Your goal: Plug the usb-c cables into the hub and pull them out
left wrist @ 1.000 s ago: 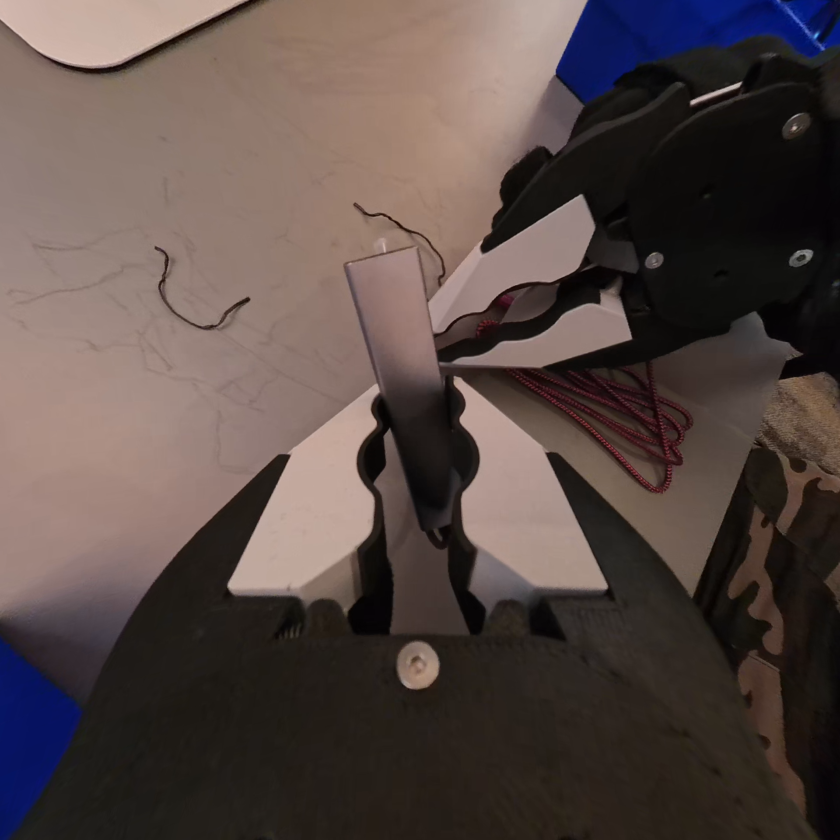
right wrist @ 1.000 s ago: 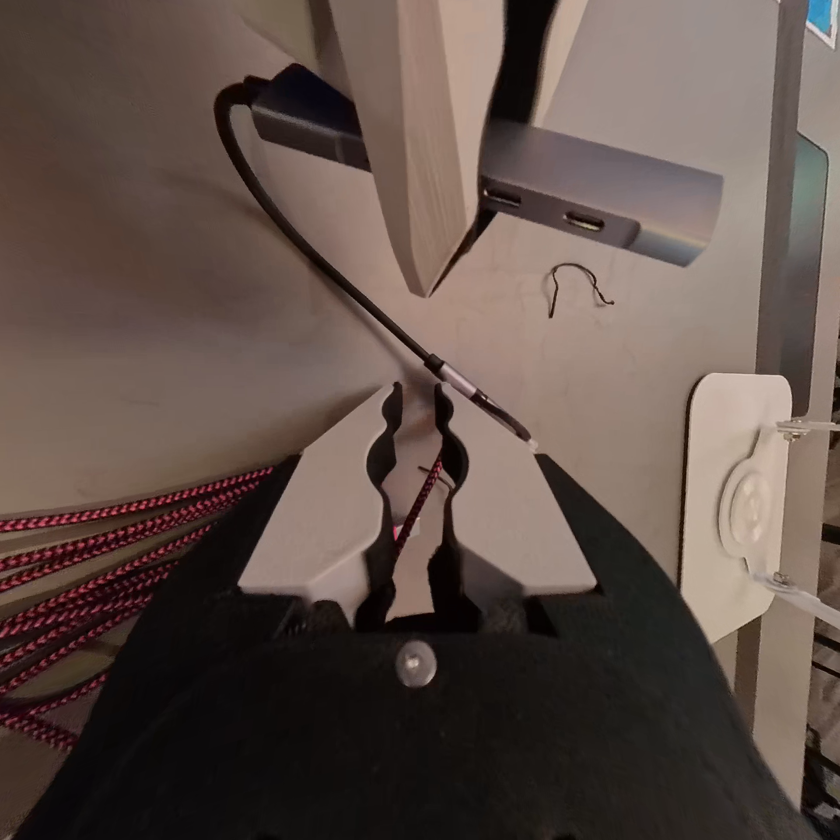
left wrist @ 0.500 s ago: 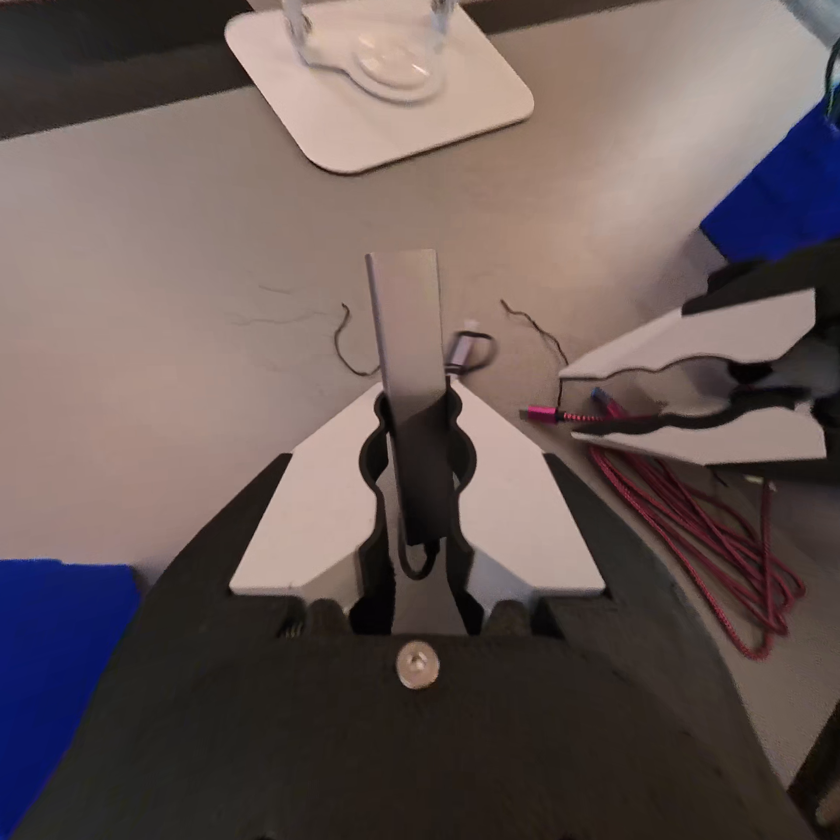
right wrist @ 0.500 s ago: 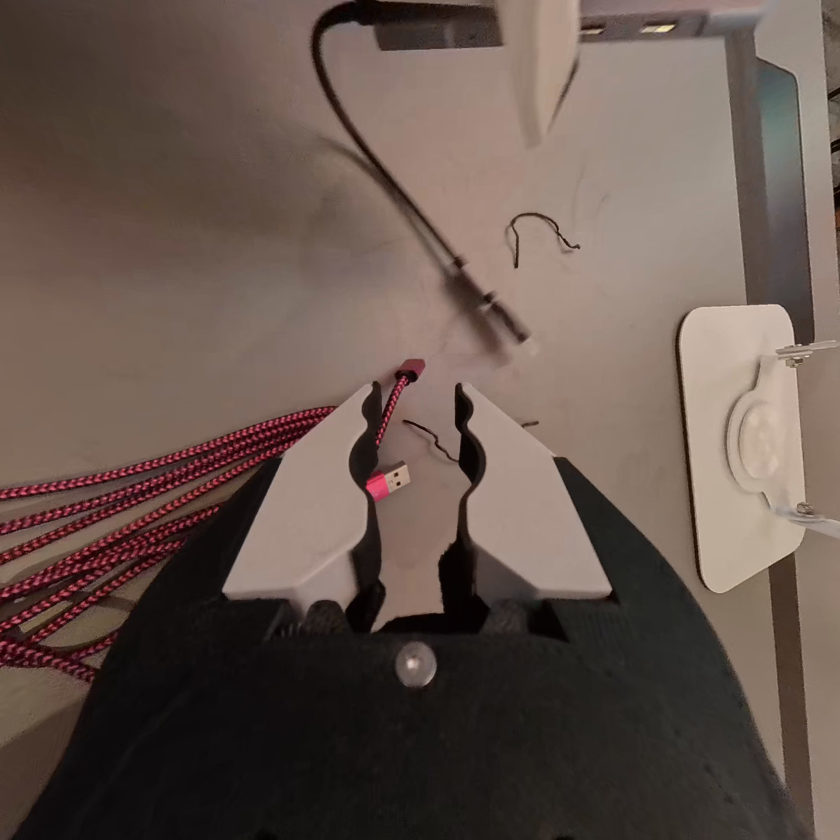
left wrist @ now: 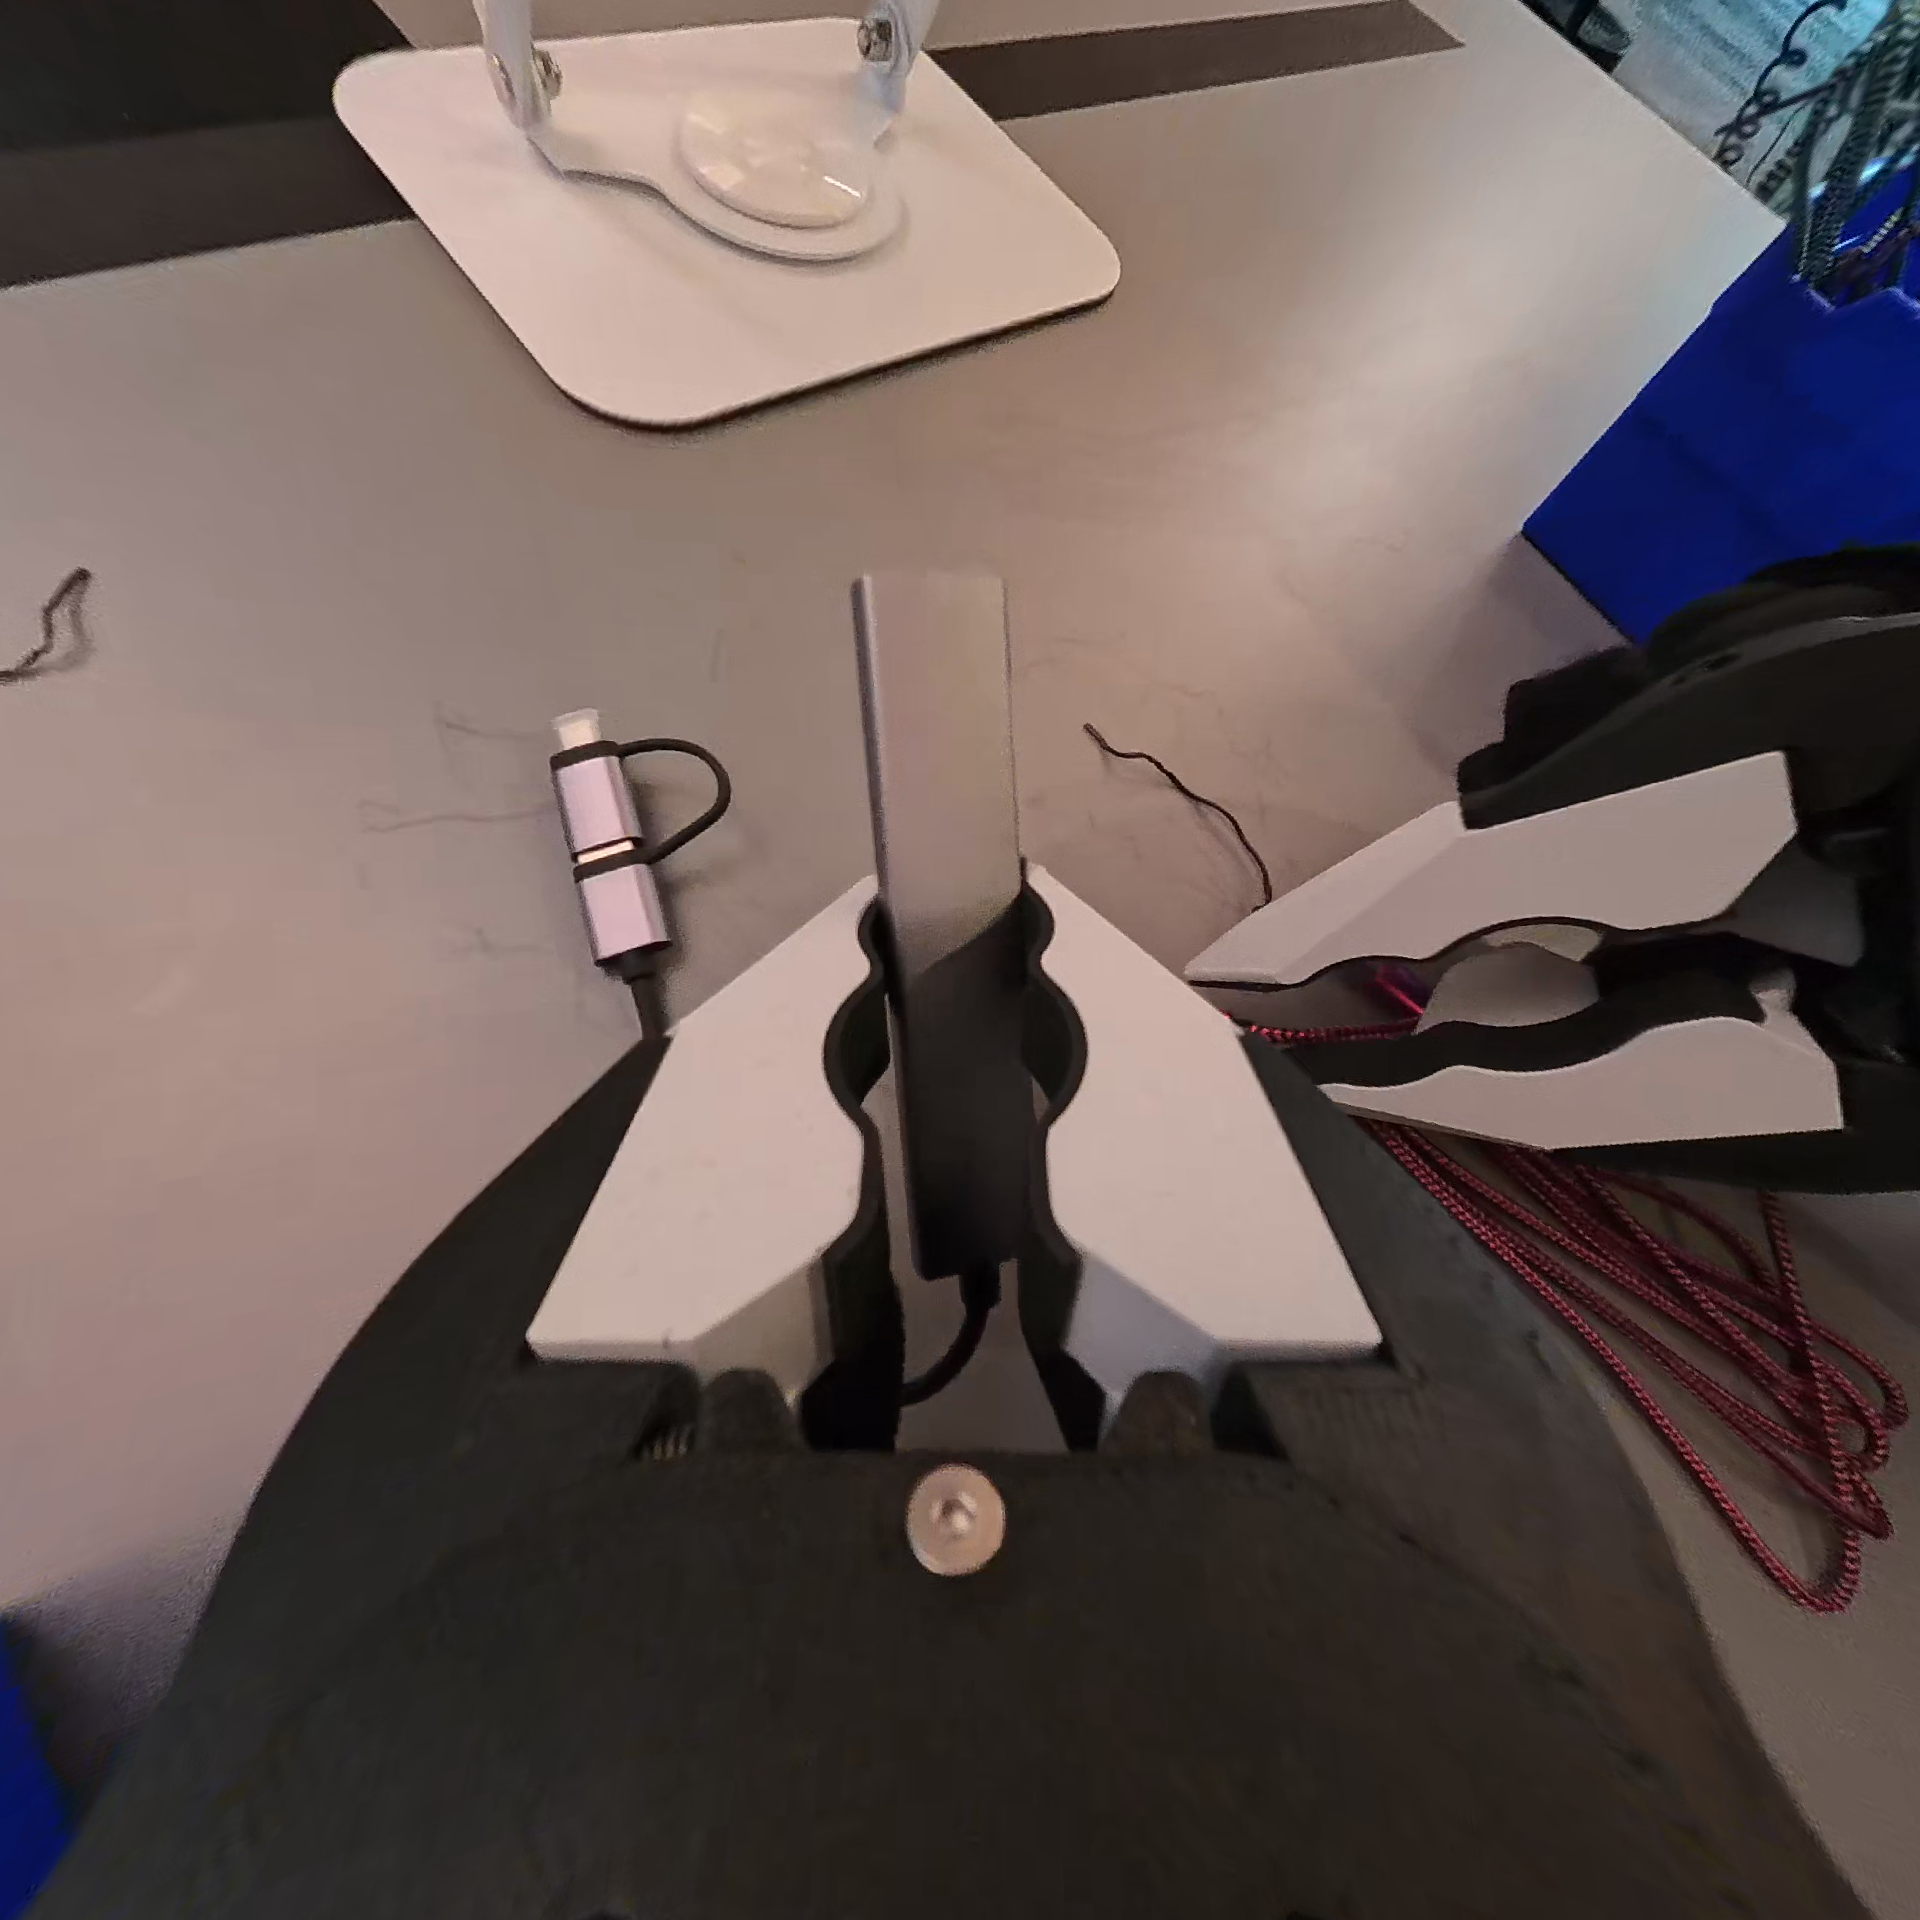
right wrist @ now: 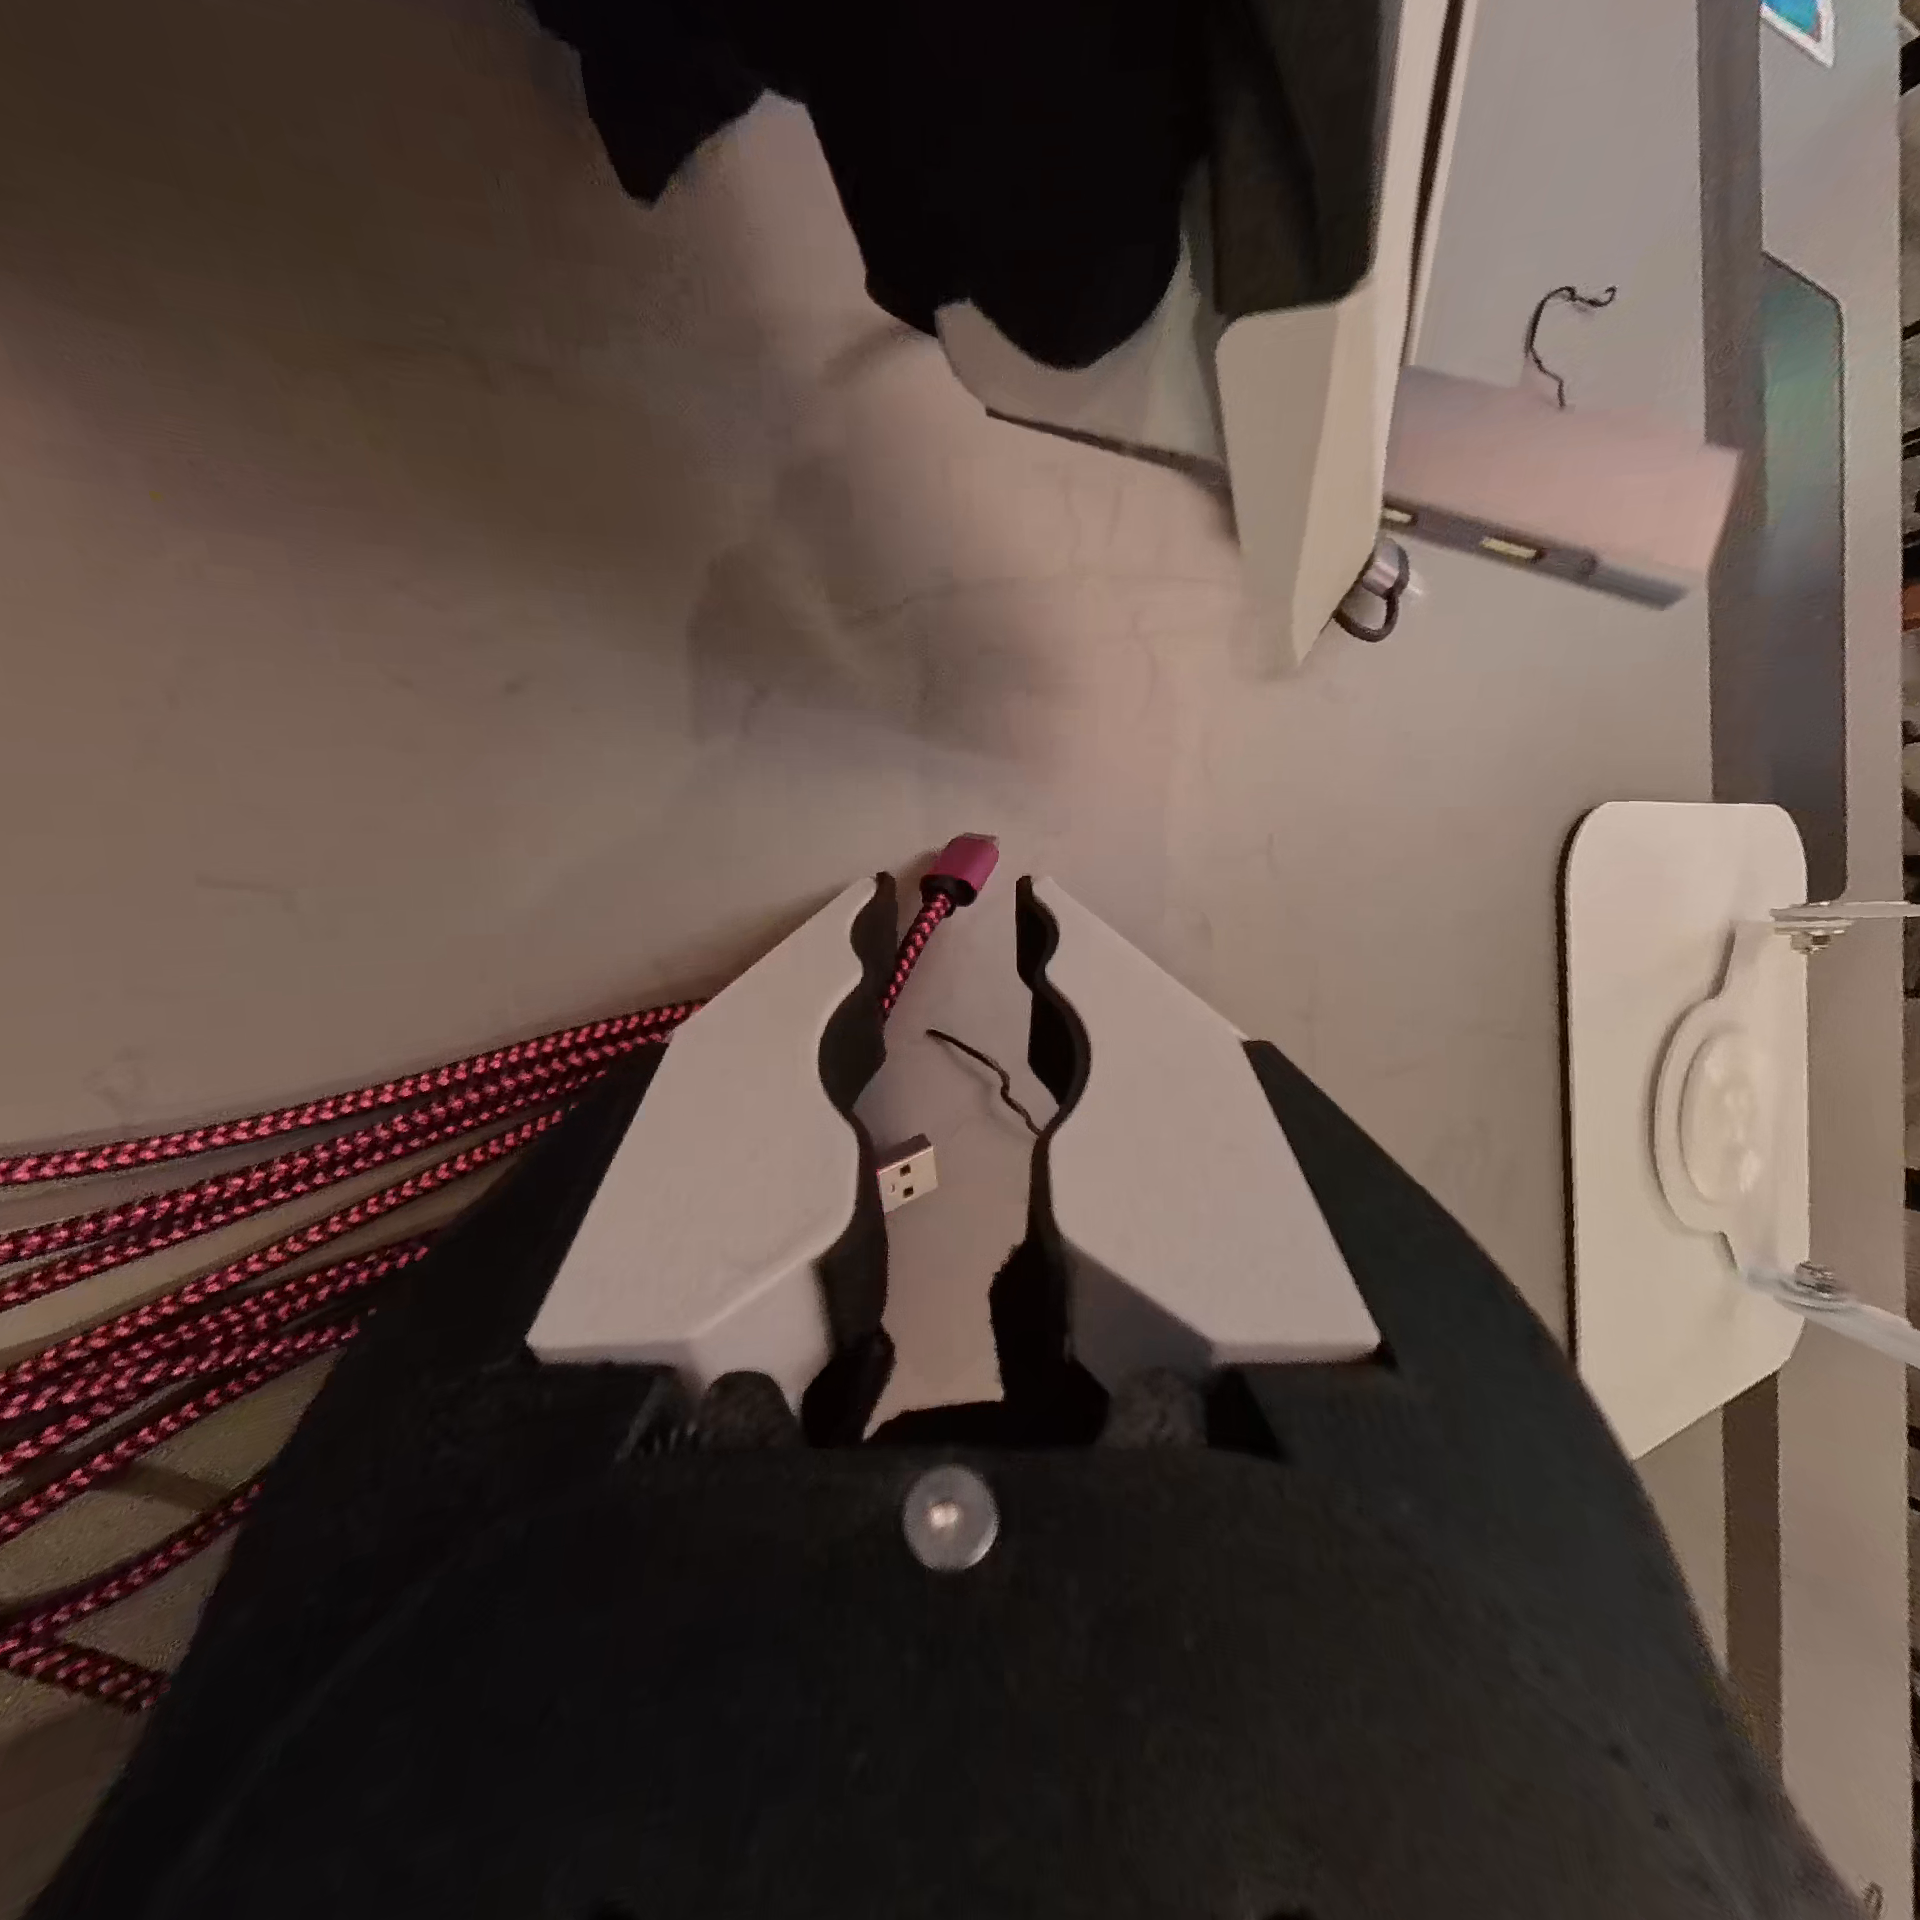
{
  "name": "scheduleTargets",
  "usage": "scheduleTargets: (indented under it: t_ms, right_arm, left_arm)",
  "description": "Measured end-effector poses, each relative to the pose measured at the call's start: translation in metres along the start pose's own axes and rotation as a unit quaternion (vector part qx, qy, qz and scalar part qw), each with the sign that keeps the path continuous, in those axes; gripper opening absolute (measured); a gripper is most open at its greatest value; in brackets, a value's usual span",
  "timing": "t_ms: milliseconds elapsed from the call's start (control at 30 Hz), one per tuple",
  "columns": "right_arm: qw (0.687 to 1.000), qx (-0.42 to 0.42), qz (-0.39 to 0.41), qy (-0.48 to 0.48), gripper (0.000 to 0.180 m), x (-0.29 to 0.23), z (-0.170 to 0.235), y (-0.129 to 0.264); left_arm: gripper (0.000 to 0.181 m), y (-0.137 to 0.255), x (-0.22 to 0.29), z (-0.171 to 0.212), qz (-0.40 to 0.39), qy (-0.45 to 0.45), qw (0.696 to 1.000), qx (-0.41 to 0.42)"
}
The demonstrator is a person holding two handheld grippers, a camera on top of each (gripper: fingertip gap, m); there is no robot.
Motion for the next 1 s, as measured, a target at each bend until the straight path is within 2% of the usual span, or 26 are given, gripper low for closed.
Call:
scheduleTargets:
  t_ms: [300,500,733,833,1000]
  right_arm:
    - [0.999,0.002,0.037,0.033,0.007,0.000,-0.003,-0.010]
    - [0.996,0.056,0.070,-0.003,0.007,0.009,-0.015,0.007]
    - [0.984,0.090,0.153,-0.027,0.007,0.032,-0.029,0.044]
    - [0.980,0.083,0.178,-0.025,0.007,0.037,-0.028,0.048]
    - [0.977,0.084,0.191,-0.044,0.007,0.039,-0.022,0.047]
  left_arm:
    - [0.018,-0.004,-0.002,0.004,0.018,0.006,1.000,0.002]
    - [0.018,-0.004,0.002,0.005,0.041,0.007,0.999,-0.001]
    - [0.018,-0.009,0.022,0.006,0.118,0.038,0.992,-0.006]
    - [0.017,-0.010,0.031,0.005,0.174,0.076,0.982,-0.003]
    - [0.017,-0.009,0.033,0.004,0.204,0.103,0.974,0.005]
Point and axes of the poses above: each gripper's, where its closed fingertips meet, y back along the fingers, z out of its underside, x = y × z across the jaws, the point moved 5 cm from there along y, back along the fingers, and after that the axes turned 5 degrees about x, right-handed, at the moved point
